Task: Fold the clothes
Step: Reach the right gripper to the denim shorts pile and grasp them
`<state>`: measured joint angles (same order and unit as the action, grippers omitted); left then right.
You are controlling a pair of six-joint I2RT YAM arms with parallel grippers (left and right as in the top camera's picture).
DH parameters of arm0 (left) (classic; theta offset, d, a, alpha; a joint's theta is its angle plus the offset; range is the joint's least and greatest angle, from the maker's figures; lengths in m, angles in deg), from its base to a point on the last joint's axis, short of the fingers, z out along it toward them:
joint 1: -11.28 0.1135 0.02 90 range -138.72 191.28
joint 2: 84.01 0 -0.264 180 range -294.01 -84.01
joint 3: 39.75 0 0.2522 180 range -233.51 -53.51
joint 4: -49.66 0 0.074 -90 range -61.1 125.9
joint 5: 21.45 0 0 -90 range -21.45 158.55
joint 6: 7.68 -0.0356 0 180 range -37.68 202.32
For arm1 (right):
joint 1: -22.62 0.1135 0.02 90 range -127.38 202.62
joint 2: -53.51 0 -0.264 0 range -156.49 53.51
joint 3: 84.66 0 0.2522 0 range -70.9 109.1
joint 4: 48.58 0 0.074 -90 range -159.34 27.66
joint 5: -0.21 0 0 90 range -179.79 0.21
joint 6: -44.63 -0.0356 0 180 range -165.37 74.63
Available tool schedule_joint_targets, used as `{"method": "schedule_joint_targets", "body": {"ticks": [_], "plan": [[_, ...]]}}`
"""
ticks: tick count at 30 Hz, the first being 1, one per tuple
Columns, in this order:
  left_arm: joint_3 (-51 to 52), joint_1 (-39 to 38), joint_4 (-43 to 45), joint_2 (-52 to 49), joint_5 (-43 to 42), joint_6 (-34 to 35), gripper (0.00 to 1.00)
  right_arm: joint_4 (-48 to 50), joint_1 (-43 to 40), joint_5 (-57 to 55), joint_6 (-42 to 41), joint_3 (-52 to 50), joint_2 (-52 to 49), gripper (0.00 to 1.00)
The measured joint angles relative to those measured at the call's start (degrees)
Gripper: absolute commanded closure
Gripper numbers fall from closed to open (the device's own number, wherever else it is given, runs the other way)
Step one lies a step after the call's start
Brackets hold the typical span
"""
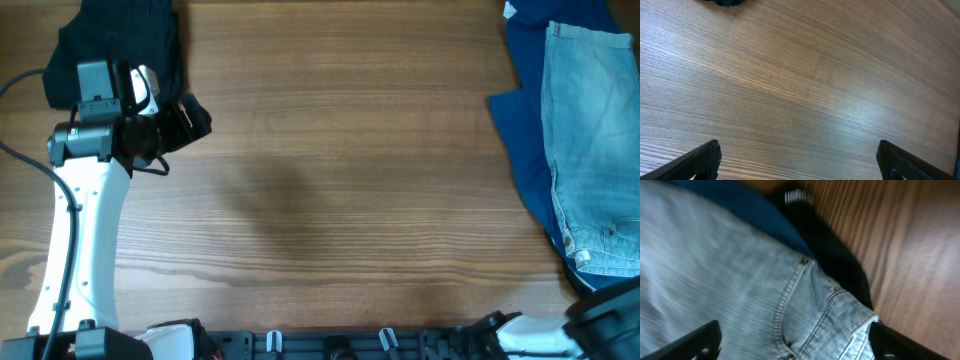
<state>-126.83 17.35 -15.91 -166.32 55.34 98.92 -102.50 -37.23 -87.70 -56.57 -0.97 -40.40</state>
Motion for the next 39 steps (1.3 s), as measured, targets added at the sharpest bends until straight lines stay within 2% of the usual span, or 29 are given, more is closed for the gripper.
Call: {"method": "schedule_joint_targets", "body": {"ticks": [6,13,20,24,26,29,31,33,34,39], "plan": [[0.0,0.0,0.0,0.0,-0.2,0.0,0.0,-0.66,-2.34,4.31,5.6,-0.02,-5.42,0.07],[0.0,0.0,0.0,0.0,-0.22,0.0,0.0,-0.46,-4.5,4.09,8.09,-0.02,-7.87,0.08],[0.0,0.0,0.0,0.0,-0.2,0.0,0.0,-0.48,-6.64,2.29,8.0,-0.02,-11.1,0.09],[0.0,0.0,0.0,0.0,-0.2,0.0,0.0,-0.5,-7.69,-0.48,6.32,-0.02,-11.17,0.13],[0.0,0.0,0.0,0.0,-0.2,0.0,0.0,-0.5,-8.15,-1.27,5.81,-0.02,-11.17,0.22],[0.0,0.0,0.0,0.0,-0.2,0.0,0.0,-0.5,-8.24,-1.03,5.16,-0.02,-11.17,0.44],[0.0,0.0,0.17,0.0,-0.2,0.0,0.0,-0.48,-8.24,-0.39,4.68,-0.02,-11.17,0.65],[0.0,0.0,0.39,0.0,-0.2,0.0,0.0,-0.48,-8.22,0.44,4.9,-0.02,-11.17,0.82],[0.0,0.0,0.42,0.0,-0.2,0.0,0.0,-0.48,-8.24,0.96,4.87,-0.02,-11.17,0.96],[0.0,0.0,0.44,0.0,-0.22,0.0,0.01,-0.42,-8.41,4.48,4.83,-0.02,-11.17,0.96]]}}
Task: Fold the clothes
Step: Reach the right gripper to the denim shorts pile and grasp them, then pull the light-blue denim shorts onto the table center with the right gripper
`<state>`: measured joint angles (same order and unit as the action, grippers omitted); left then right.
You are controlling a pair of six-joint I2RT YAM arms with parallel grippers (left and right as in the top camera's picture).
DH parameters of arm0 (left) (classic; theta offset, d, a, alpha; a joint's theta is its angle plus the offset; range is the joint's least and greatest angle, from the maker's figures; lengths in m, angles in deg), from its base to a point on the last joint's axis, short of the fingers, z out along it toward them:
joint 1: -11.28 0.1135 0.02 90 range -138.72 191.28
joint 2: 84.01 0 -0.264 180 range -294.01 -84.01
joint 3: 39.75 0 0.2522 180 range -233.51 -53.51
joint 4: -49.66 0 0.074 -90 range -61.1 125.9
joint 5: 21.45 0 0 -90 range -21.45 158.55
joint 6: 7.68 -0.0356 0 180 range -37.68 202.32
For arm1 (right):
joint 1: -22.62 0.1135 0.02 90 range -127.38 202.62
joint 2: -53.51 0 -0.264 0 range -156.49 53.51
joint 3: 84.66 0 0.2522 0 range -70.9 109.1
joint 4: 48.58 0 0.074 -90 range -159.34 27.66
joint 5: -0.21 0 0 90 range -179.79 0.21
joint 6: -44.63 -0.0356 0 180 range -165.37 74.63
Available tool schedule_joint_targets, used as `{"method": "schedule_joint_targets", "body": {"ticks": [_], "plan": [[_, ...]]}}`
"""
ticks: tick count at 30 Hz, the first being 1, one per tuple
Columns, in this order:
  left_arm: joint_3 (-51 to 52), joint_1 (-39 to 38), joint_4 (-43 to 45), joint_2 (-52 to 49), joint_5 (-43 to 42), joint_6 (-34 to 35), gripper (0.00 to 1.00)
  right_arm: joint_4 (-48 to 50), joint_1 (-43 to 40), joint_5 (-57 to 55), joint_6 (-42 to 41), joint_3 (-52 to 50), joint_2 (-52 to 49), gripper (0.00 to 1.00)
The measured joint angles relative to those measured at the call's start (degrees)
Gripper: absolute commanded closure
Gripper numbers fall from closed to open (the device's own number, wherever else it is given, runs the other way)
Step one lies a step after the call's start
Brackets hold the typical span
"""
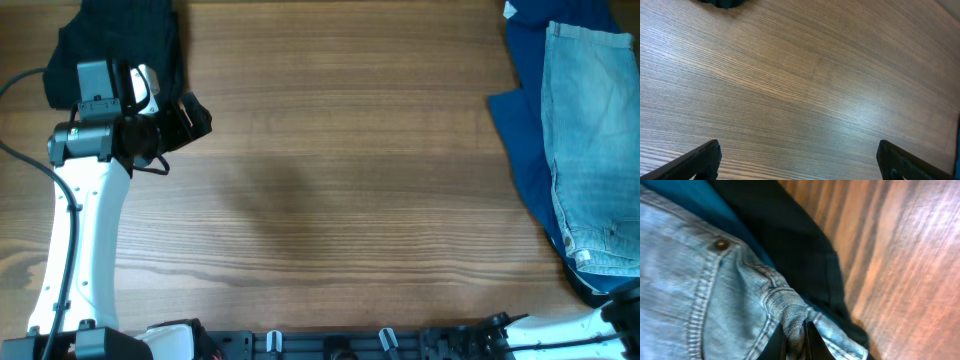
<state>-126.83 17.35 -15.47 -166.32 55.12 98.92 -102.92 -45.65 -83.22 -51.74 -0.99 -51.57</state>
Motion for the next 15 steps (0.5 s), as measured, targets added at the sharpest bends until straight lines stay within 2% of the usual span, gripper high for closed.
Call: {"method": "schedule_joint_targets", "body": {"ticks": [4,7,9,11,15], "plan": [[0.0,0.0,0.0,0.0,0.0,0.0,0.03,0.83,0.57,5.53,0.0,0.0,0.68,0.96],[0.0,0.0,0.0,0.0,0.0,0.0,0.06,1.46,3.74,9.94,-0.17,-0.04,5.11,0.96],[0.0,0.0,0.0,0.0,0.0,0.0,0.1,1.86,7.98,13.46,-0.37,-0.09,11.15,0.96],[0.0,0.0,0.0,0.0,0.0,0.0,0.12,1.97,15.93,19.37,-0.98,0.02,21.79,0.96],[0.0,0.0,0.09,0.0,0.02,0.0,0.13,2.97,30.95,21.29,-2.93,0.04,32.65,0.96]]}}
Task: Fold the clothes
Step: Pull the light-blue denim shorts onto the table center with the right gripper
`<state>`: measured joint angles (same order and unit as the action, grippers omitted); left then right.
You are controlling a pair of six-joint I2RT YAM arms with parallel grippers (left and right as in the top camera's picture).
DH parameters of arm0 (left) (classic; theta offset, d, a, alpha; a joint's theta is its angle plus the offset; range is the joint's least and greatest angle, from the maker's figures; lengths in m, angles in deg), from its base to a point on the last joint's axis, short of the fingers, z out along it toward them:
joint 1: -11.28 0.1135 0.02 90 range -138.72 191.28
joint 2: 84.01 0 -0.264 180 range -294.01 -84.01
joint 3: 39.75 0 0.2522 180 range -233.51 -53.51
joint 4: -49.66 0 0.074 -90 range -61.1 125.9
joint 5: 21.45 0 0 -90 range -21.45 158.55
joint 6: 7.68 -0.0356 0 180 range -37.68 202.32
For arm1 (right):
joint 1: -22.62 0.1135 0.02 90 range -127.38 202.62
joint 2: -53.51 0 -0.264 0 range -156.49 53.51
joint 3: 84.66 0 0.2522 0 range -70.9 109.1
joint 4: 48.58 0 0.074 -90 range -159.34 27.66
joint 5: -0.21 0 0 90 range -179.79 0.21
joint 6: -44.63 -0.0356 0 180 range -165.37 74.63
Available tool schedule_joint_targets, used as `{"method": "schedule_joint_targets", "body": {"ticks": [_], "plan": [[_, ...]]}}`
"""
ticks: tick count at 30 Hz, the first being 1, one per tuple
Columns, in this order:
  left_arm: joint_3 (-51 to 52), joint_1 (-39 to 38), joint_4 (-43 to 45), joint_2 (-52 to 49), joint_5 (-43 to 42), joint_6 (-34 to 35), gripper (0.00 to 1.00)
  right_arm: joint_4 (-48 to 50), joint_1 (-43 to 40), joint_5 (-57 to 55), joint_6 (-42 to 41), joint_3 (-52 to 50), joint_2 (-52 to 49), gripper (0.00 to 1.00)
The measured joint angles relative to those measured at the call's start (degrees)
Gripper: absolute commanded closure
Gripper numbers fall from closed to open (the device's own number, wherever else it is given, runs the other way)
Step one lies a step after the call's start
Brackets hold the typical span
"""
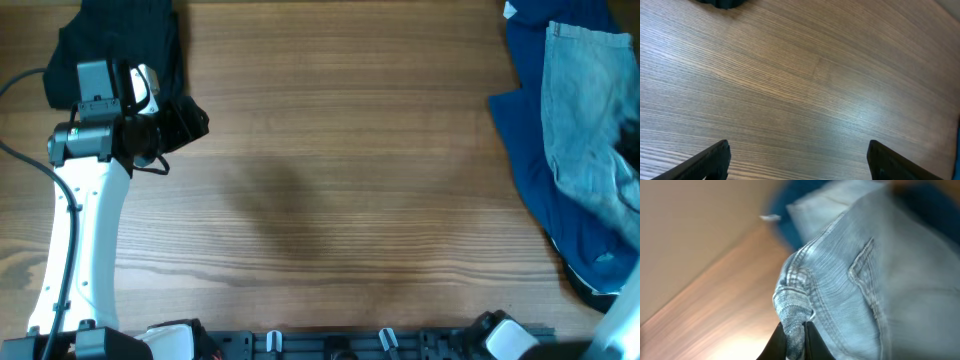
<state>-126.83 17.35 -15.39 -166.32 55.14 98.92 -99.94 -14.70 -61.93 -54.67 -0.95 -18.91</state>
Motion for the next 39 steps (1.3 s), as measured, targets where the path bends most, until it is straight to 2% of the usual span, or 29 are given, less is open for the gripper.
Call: {"method": "schedule_joint_targets", "body": {"ticks": [5,10,13,14,16,17,18,19,21,22,26,29,31,36,39], "plan": [[0.0,1.31,0.0,0.09,1.79,0.0,0.11,8.79,27.19,-0.48,-6.62,0.0,4.07,0.96],[0.0,8.55,-0.07,2.49,3.08,0.0,0.03,19.17,52.24,-3.48,-12.92,0.0,-3.41,0.96],[-0.04,14.38,-0.07,4.92,3.67,0.0,0.02,24.81,60.41,-4.2,-16.37,-0.02,-9.68,0.96],[-0.04,16.74,-0.13,5.66,3.98,-0.02,0.02,28.17,66.07,-4.15,-17.38,-0.07,-14.97,0.96],[-0.07,18.38,-0.46,5.77,4.09,0.0,0.02,32.39,70.44,-3.96,-19.23,-0.09,-19.82,0.95],[-0.07,18.86,-0.63,5.75,4.17,0.0,0.02,33.62,72.41,-3.82,-19.93,-0.09,-22.18,0.86],[-0.07,19.04,-0.59,5.77,4.13,0.0,0.01,33.99,73.4,-3.61,-20.22,-0.09,-23.28,0.74],[-0.07,19.08,-0.59,5.77,4.15,0.0,0.01,34.14,74.38,-3.45,-20.87,-0.09,-24.35,0.42],[-0.07,19.08,-0.59,5.77,4.15,0.0,0.01,34.47,74.97,-3.06,-21.42,-0.11,-25.07,0.09],[-0.07,19.08,-0.55,5.77,4.13,0.0,0.01,34.84,74.88,-2.99,-21.53,-0.11,-25.03,0.01],[-0.07,19.08,-0.39,5.77,4.13,0.0,0.01,33.22,73.46,-2.78,-19.5,-0.02,-24.55,0.01],[-0.07,19.08,-0.28,5.77,4.13,0.0,0.01,23.61,68.37,-4.42,-14.91,1.81,-22.75,0.0],[-0.07,19.08,-0.26,5.77,4.13,0.0,0.01,15.96,63.21,-9.29,-10.27,5.22,-21.94,0.0],[-0.07,19.08,-0.26,5.77,2.58,-0.02,0.01,13.05,52.61,-21.35,-1.05,6.93,-21.27,0.02],[-0.07,18.27,-0.22,5.77,1.27,0.0,0.01,13.07,47.34,-24.28,3.43,7.21,-22.99,0.09]]}}
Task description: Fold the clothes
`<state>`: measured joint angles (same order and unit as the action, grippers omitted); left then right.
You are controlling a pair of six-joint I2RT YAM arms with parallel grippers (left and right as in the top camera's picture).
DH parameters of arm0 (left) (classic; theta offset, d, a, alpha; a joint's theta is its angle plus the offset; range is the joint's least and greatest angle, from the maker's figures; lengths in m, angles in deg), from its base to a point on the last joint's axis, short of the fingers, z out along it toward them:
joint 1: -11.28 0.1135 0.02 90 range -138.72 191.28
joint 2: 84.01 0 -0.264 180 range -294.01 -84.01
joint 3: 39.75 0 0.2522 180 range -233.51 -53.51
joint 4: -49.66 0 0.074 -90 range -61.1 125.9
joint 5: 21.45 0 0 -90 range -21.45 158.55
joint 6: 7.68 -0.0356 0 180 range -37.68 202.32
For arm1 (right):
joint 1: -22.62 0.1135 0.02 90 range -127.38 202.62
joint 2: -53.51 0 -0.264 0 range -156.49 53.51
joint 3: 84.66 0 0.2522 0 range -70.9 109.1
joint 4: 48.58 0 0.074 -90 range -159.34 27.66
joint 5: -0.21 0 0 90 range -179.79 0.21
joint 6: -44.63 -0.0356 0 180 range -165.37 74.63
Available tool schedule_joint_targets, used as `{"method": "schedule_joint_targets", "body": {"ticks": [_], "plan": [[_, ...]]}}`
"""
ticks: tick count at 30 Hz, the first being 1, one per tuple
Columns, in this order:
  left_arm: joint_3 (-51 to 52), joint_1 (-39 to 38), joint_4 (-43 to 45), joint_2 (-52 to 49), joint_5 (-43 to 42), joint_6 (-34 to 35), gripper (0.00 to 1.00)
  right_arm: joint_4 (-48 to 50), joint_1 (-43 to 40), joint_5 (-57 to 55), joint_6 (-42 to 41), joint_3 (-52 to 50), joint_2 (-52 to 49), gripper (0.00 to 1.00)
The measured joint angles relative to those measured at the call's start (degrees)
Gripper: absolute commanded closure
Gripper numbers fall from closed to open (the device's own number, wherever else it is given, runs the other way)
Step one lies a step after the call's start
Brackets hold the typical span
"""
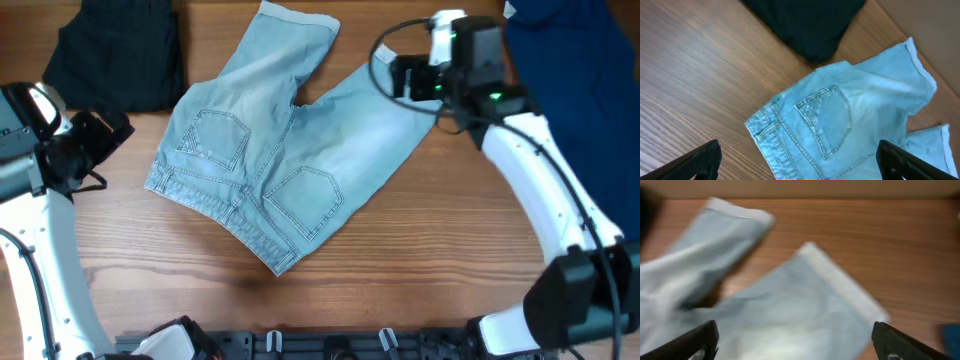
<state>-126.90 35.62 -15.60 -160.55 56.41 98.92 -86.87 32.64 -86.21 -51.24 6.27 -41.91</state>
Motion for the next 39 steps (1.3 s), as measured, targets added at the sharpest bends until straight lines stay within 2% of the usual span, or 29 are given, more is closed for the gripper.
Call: {"method": "schedule_joint_targets", "body": {"ticks": [2,6,9,19,21,23,24,30,34,39], "plan": [[0.0,-0.98,0.07,0.0,-0.39,0.0,0.01,0.2,-2.29,-0.7,1.44,0.31,-2.84,0.15],[0.0,-3.76,-0.11,0.0,-1.01,-0.02,0.01,0.33,-6.95,-1.36,2.75,0.33,-11.54,0.18],[0.0,-5.11,-0.11,-0.02,-1.27,0.0,0.01,0.57,-8.61,-1.55,2.64,0.33,-15.23,0.31],[0.0,-5.97,-0.13,-2.01,-1.29,0.0,0.01,6.14,-8.72,-2.12,0.31,0.33,-24.41,0.43],[0.0,-5.97,-0.11,-2.05,-1.29,0.0,0.02,7.3,-8.72,-2.58,-0.31,0.35,-25.18,0.55],[0.0,-5.97,-0.13,-2.05,-1.29,-0.02,0.05,7.5,-8.72,-2.82,-1.36,0.35,-25.38,0.75],[0.0,-5.97,-0.13,-2.05,-1.29,0.0,0.06,7.48,-8.72,-3.08,-2.23,0.39,-25.42,0.96],[0.0,-5.97,-0.2,-2.05,-1.29,0.0,0.13,4.31,-9.14,-3.65,-7.5,1.14,-25.16,0.96],[0.0,-5.97,-0.63,-2.05,-1.29,0.0,0.13,-5.84,-13.6,-3.5,-9.18,0.81,-21.18,0.96],[0.0,-5.97,-0.85,-2.08,-1.29,0.0,0.12,-17.77,-21.51,-3.48,-9.53,0.76,-11.26,0.95]]}}
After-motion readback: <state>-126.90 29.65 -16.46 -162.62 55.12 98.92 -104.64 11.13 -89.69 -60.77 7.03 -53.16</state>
